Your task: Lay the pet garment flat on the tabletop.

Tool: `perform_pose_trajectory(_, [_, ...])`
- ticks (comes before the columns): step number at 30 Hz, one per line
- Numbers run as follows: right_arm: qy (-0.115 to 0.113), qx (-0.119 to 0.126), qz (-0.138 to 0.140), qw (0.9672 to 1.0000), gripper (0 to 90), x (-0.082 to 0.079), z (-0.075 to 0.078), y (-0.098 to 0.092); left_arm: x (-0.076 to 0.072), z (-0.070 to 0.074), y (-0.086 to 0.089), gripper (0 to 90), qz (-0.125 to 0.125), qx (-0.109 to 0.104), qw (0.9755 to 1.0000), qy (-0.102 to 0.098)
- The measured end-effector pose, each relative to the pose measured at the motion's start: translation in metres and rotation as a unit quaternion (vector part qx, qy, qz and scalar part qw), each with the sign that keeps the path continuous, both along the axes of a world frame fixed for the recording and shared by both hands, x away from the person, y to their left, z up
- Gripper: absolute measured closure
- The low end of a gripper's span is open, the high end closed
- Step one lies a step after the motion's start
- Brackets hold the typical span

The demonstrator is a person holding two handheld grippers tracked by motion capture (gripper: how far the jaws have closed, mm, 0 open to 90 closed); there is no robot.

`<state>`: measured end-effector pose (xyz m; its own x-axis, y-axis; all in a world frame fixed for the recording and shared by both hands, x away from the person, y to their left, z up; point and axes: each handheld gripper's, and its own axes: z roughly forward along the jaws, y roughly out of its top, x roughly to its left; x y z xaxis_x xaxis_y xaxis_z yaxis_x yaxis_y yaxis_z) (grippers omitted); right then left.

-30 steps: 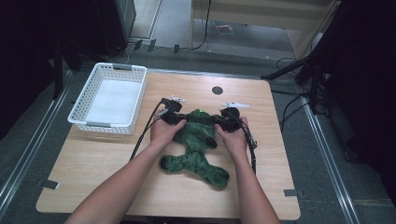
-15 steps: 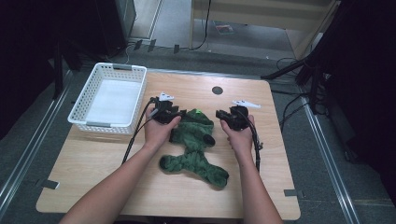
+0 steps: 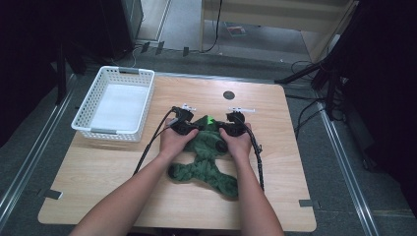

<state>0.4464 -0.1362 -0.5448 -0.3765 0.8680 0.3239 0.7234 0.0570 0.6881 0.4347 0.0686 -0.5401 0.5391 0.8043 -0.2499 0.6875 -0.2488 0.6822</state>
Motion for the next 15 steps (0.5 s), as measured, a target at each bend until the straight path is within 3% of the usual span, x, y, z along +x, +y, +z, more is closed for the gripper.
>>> perform_pose_trajectory(2, [-0.002,-0.001,-0.003,1.0000,87.1,0.001,0.000,0.001,0.000,0.001,-0.005,78.6,0.009,0.014,0.9998,-0.009])
perform_pose_trajectory(4, [-0.002,-0.020,-0.003,0.9998,76.3,0.001,0.005,0.003,0.001,0.000,-0.006,78.4,0.016,0.011,0.9998,-0.007])
perform_pose_trajectory(5, [-0.012,-0.030,-0.005,0.9995,71.6,-0.001,0.008,0.003,0.001,0.000,-0.005,78.5,0.017,0.008,0.9998,-0.004])
perform_pose_trajectory(7, [-0.028,-0.004,-0.009,0.9996,67.9,-0.007,0.017,-0.002,0.001,0.000,-0.005,79.0,0.015,0.007,0.9998,-0.006])
perform_pose_trajectory(9, [-0.047,0.039,-0.011,0.9981,67.3,-0.021,0.029,-0.009,0.000,0.000,-0.006,79.2,0.014,0.012,0.9998,-0.013])
perform_pose_trajectory(10, [-0.061,0.046,-0.009,0.9970,67.2,-0.032,0.037,-0.012,0.000,0.000,-0.005,79.5,0.013,0.015,0.9998,-0.011])
perform_pose_trajectory(12, [-0.083,0.034,-0.009,0.9959,67.4,-0.053,0.047,-0.012,0.001,0.000,-0.006,81.2,0.018,0.018,0.9997,-0.009])
perform_pose_trajectory(13, [-0.089,0.041,-0.003,0.9952,67.4,-0.065,0.050,-0.010,0.001,0.000,-0.006,82.6,0.023,0.015,0.9996,-0.006])
perform_pose_trajectory(15, [-0.087,0.052,0.036,0.9943,66.1,-0.089,0.049,0.000,0.002,0.000,-0.006,84.1,0.032,0.008,0.9995,-0.003])
